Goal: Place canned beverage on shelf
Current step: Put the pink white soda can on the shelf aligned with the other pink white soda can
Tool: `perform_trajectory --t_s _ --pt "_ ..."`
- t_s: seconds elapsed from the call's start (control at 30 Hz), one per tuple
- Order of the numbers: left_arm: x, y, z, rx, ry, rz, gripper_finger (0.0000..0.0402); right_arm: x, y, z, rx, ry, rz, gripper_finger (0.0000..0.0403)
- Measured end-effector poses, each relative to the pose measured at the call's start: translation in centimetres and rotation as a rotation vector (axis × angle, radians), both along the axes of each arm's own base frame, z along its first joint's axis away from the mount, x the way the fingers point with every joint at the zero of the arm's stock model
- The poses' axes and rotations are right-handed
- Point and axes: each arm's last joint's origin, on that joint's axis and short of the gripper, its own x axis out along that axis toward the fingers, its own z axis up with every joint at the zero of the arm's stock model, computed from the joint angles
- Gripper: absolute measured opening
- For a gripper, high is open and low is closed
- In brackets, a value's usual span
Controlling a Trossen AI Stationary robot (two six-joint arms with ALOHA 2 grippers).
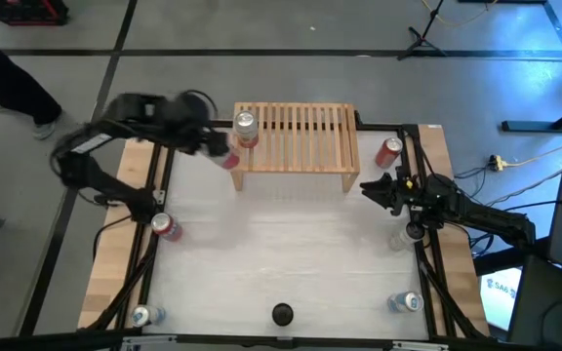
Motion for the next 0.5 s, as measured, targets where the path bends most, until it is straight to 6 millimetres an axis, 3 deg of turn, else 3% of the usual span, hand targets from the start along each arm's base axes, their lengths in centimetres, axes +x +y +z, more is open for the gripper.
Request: perform_trajectory --t_s 0.23,0.5 --pt "5.2 1.0 -1.8 0.008 0.141 0.133 0.0279 0.0 0.0 0.0 -0.058 0.006 -0.002 0.0209" --pt "8.3 3.8 -4.7 -0.045 0.244 0.195 0.0281 0.0 0.1 0.0 -0.059 0.005 0.026 0.0209"
